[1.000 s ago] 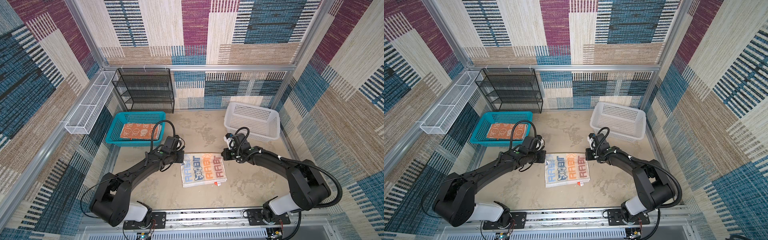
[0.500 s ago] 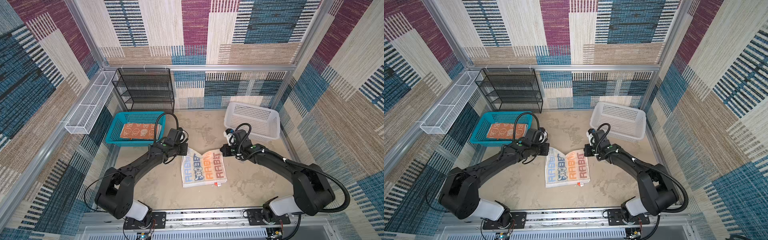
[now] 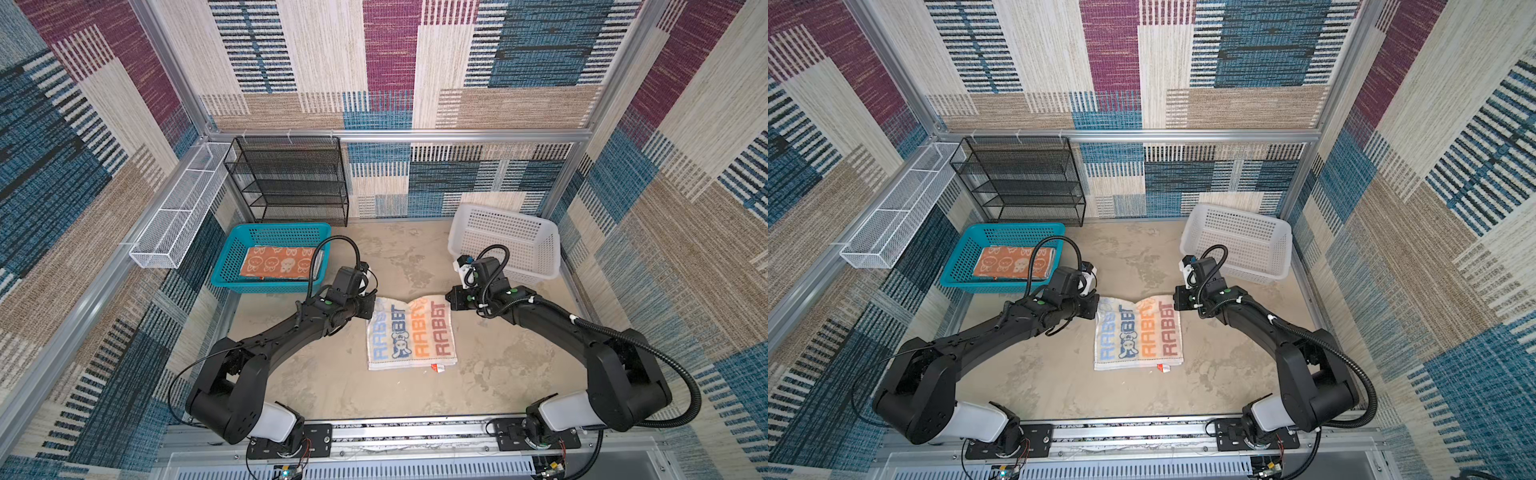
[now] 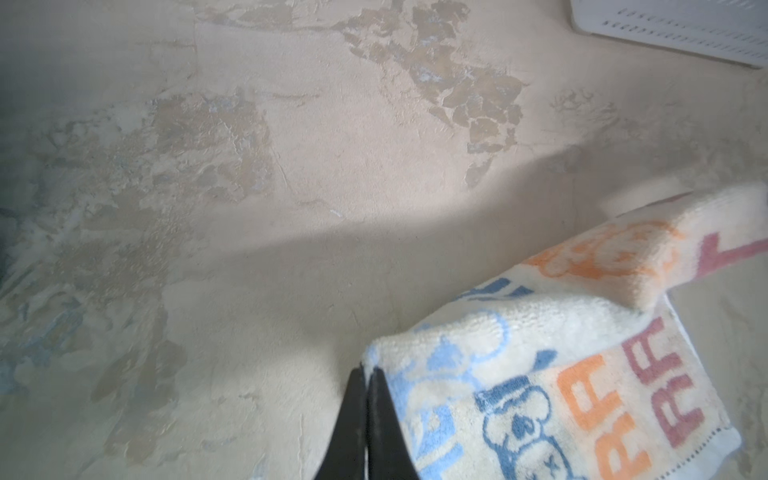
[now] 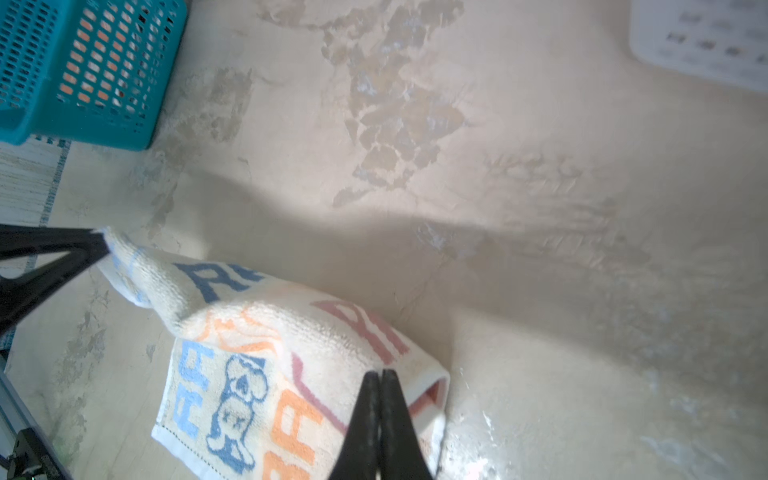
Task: Fold and stack the towels
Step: 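Pull the far edge toward the robot with both grippers, folding the towel over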
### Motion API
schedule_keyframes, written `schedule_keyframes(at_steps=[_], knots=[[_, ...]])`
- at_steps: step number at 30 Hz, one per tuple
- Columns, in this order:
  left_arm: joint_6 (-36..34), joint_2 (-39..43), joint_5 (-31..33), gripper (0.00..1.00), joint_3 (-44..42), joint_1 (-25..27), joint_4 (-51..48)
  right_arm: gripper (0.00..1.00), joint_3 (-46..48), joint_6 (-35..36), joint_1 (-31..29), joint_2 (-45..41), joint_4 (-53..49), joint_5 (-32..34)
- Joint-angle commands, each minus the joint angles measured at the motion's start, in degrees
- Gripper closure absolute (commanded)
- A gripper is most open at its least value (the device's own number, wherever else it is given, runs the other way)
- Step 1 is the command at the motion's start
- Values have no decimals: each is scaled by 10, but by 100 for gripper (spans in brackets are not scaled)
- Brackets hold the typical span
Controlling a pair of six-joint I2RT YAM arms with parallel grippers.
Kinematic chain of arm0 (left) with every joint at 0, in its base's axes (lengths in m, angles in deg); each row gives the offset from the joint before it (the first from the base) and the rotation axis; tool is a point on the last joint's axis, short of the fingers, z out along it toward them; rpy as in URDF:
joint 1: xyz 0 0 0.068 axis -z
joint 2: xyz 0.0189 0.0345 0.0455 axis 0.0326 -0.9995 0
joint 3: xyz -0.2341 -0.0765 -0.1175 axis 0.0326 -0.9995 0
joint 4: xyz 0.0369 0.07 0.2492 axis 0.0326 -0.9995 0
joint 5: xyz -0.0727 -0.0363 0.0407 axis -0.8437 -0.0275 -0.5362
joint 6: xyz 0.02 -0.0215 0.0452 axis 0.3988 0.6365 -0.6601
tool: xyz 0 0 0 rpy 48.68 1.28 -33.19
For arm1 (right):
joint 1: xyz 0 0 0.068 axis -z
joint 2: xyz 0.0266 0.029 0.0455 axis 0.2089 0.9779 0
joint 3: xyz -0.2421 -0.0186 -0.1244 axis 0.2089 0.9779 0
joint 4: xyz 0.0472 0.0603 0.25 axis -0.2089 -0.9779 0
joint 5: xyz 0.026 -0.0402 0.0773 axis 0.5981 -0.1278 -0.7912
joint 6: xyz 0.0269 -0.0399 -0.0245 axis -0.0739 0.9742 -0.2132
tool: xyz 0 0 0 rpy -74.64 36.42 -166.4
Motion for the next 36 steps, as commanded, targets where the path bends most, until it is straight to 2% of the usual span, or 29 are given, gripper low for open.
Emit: schedule_keyframes(at_steps=[1, 7, 16, 23, 26, 30, 36], knots=[[-35, 7, 5, 99, -4, 25, 32, 100, 25, -15, 0, -16, 19, -10], [-33, 12, 6, 94, 16, 58, -2, 100, 29, -25, 1, -42, 12, -10], [-7, 95, 16, 94, -85, 73, 16, 100, 87, -53, -6, -58, 47, -64], [-1, 108, 8, 94, -138, 74, 42, 100, 144, -94, -28, -57, 97, -94], [11, 91, 27, 94, -144, 73, 49, 100, 158, -105, -29, -45, 121, -103], [22, 27, 32, 94, -97, 73, 18, 100, 149, -105, -26, -8, 138, -97], [7, -44, 64, 96, -33, 71, 24, 100, 95, -94, 16, 51, 140, -89]])
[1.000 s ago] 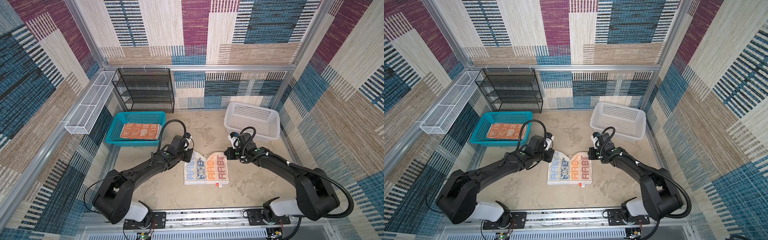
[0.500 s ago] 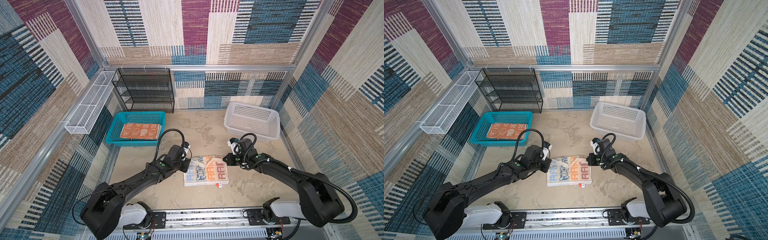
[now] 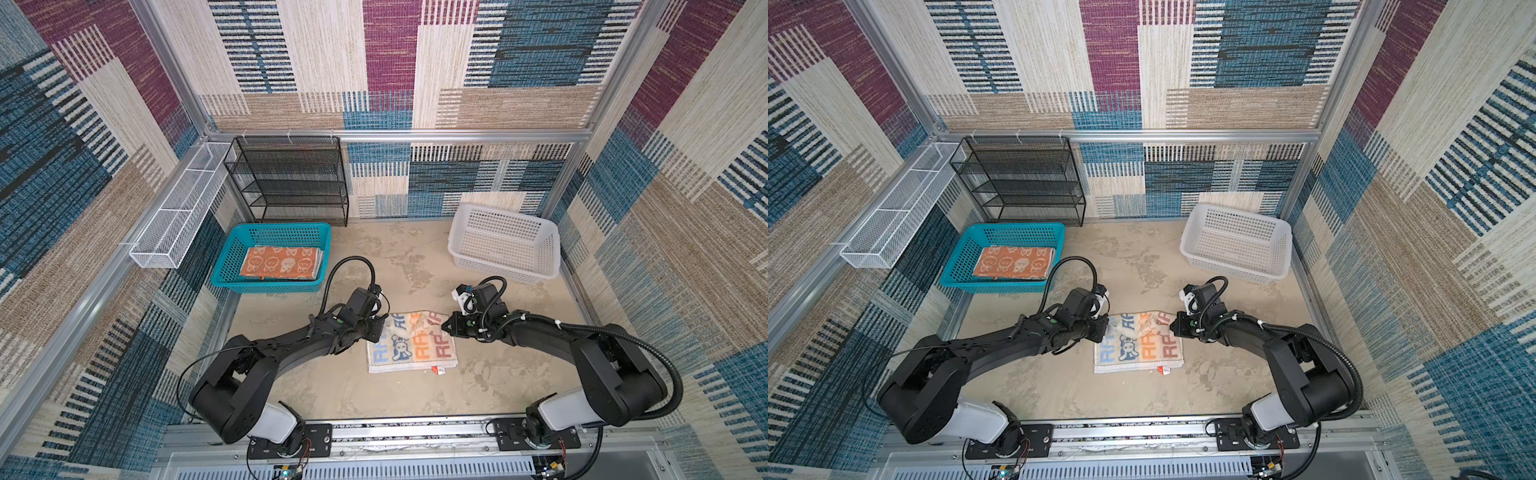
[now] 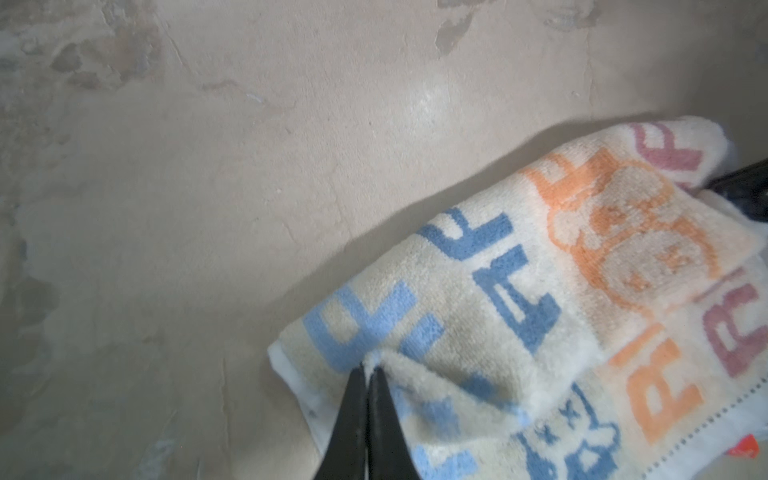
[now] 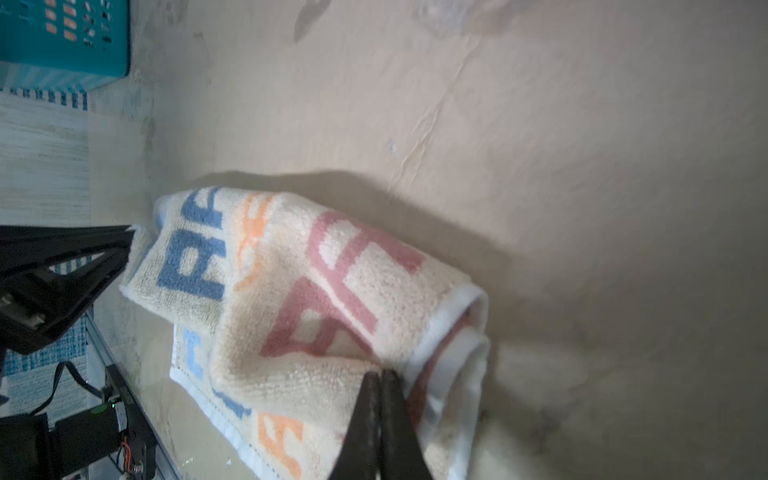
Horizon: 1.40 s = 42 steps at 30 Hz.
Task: Fold and stack the towels
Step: 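Pull the far edge toward the robot with both grippers, folding the towel over, then lay the folded edge down near the towel's near edge with both grippers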
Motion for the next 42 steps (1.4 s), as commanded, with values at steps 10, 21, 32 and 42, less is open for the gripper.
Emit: schedule_keyframes(at_steps=[10, 21, 32, 42], knots=[[-47, -31, 63, 97, 171, -13, -51, 100, -142, 41, 38, 26, -45, 34], [1, 75, -4, 95, -26, -5, 14, 100, 8, 29, 37, -69, -26, -4], [10, 143, -52, 89, -100, 2, 32, 100, 50, 23, 37, -57, -4, -3], [54, 165, -106, 56, -114, 6, 24, 100, 31, 33, 14, -65, -35, 18]])
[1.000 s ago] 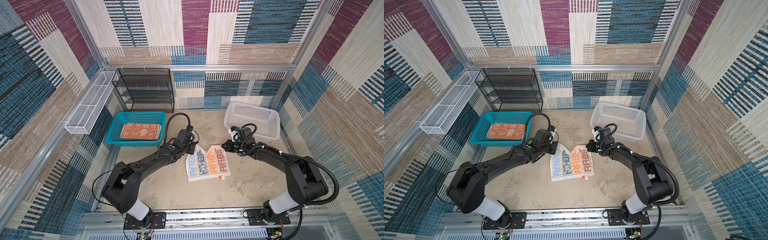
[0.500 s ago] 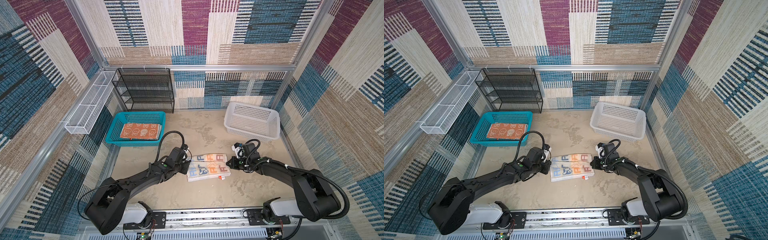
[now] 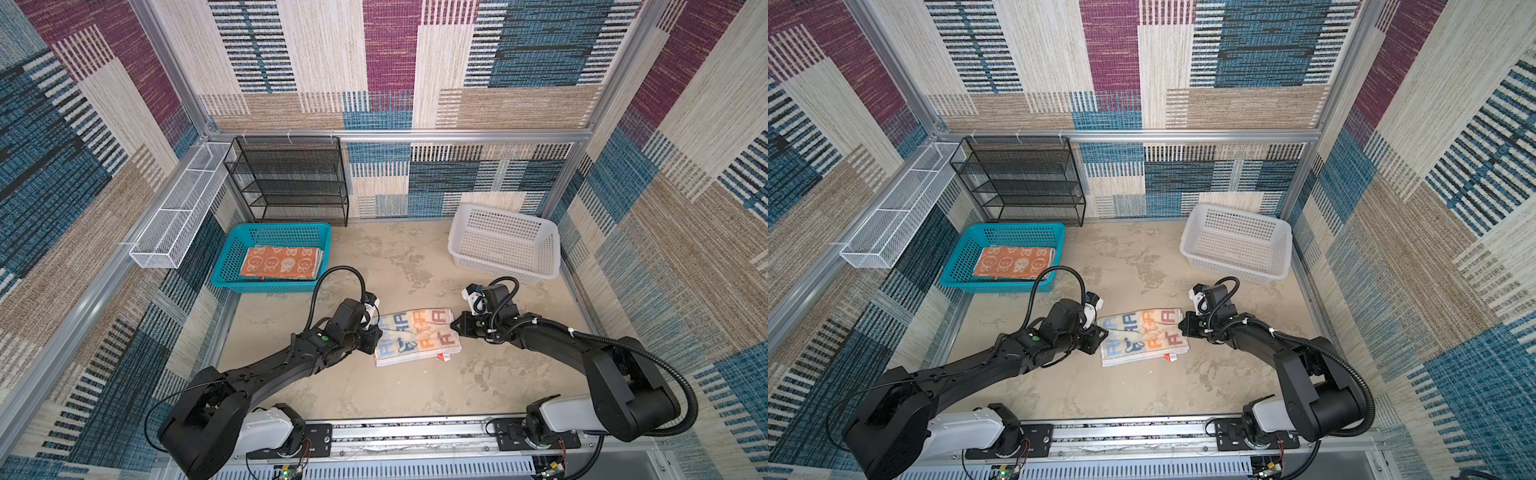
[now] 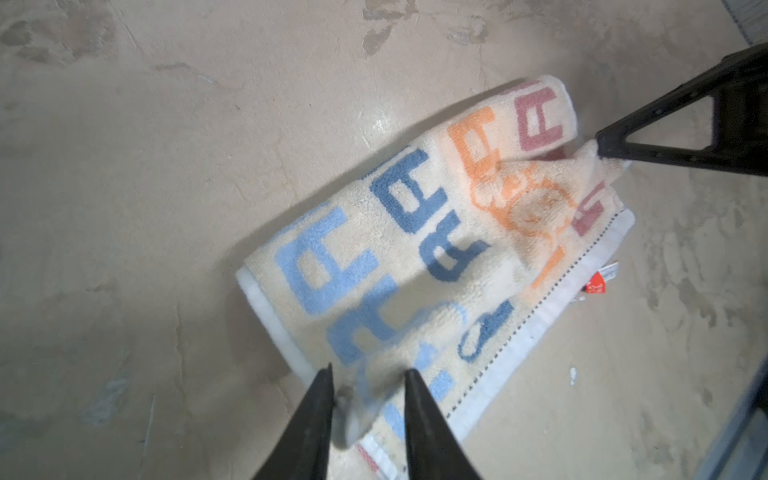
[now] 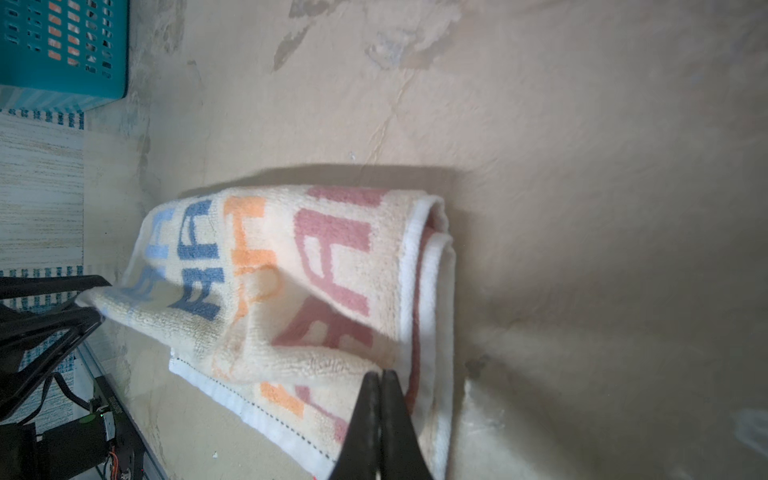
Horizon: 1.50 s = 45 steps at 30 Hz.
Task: Fold and stack the towels
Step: 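Lay the folded edge down near the towel's near edge with both grippers, then open the left gripper and draw it back while the right gripper holds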
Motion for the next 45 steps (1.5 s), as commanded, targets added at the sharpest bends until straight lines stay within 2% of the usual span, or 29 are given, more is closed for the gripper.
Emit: schedule_keyframes(at_steps=[1, 7, 9, 12, 14, 20, 25, 27, 29, 32, 38, 45], knots=[[29, 23, -18, 52, -9, 1, -6, 100, -4, 5, -10, -4, -8, 17], [57, 71, 36, 35, -9, 2, -62, 96, 5, 4, -16, -14, -11, 23], [67, 72, 24, 24, -6, 2, -55, 93, 1, 4, -16, -15, -12, 25], [96, 44, -10, 1, 5, 2, -34, 90, -7, 2, -16, -15, -12, 25], [116, 10, -14, 1, 32, 2, -75, 84, -12, 2, -16, -14, -15, 20], [187, -21, -26, 1, 95, -4, -186, 77, -11, 4, -15, -28, -21, 24], [256, -14, -95, 1, 108, -12, -218, 73, -11, 6, -15, -33, -24, 23], [296, 1, -118, 1, 97, -19, -206, 71, -10, 8, -16, -37, -26, 25], [364, 25, -156, 1, 55, -27, -136, 68, -8, 7, -17, -40, -27, 32], [441, 36, -176, 1, -2, -32, -43, 66, -5, 5, -22, -39, -25, 33], [424, -10, -180, 1, 8, -42, -17, 69, -2, -17, -48, -25, 0, 26], [385, -105, -225, 2, 46, -106, 29, 81, -10, -38, -48, 37, 51, 29]])
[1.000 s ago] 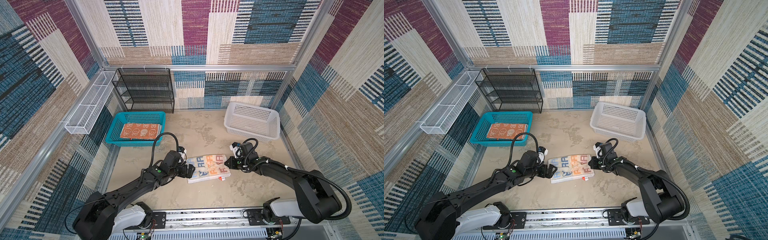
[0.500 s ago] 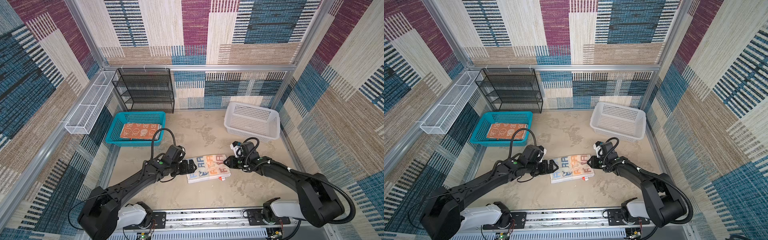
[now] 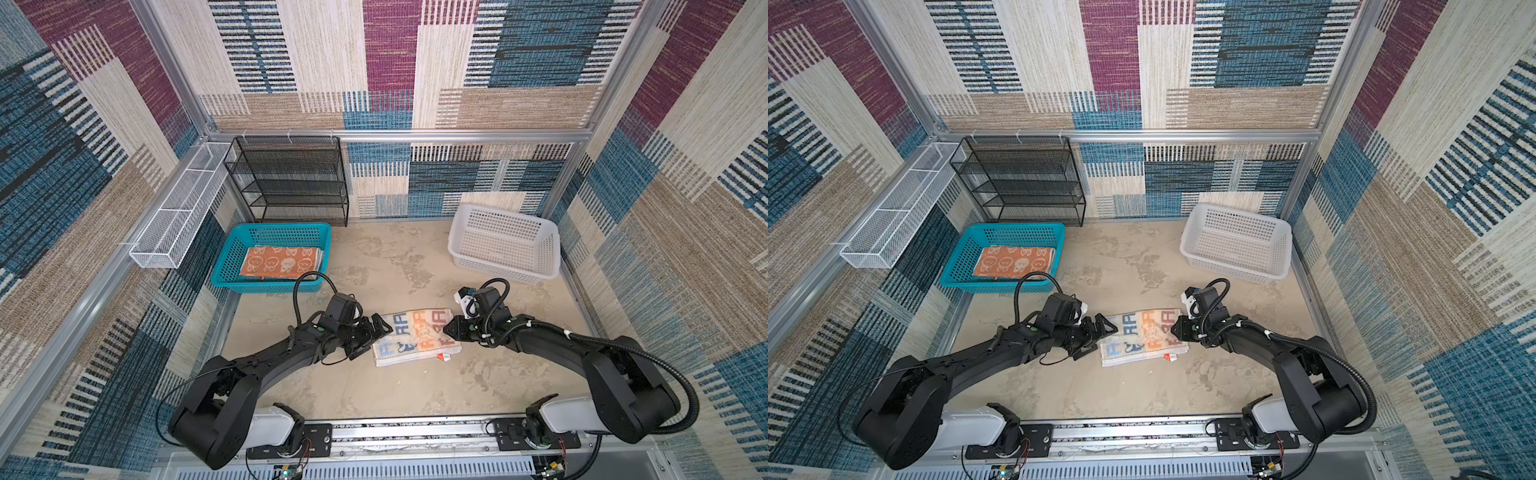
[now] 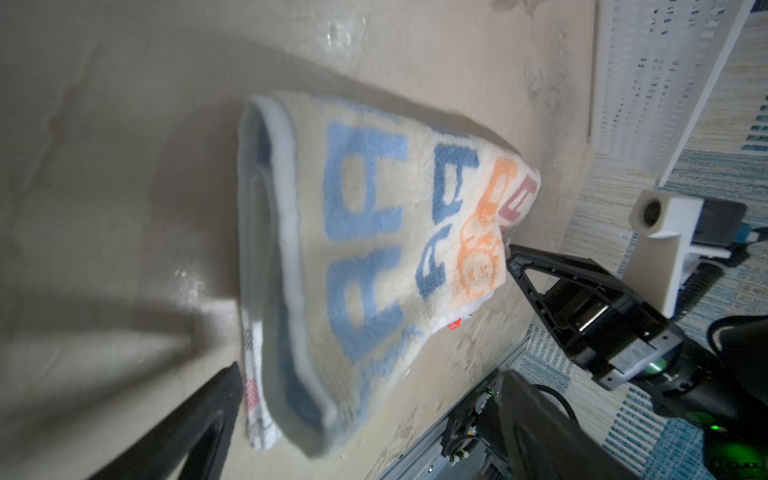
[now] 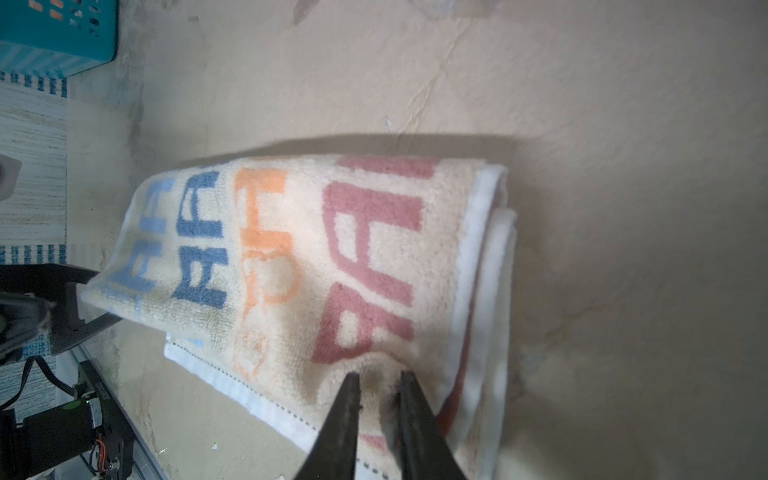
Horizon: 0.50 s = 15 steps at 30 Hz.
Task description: Fold and stack the towels
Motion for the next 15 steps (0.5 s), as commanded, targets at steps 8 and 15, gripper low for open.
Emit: schedule_keyframes(at_steps=[8, 15], knots=[[-66, -153, -59, 3, 124, -47, 40, 86, -55, -26, 8, 100, 69, 13], [-108, -258, -63, 3, 253, -63, 5, 88, -104, -28, 35, 141, 72, -1]])
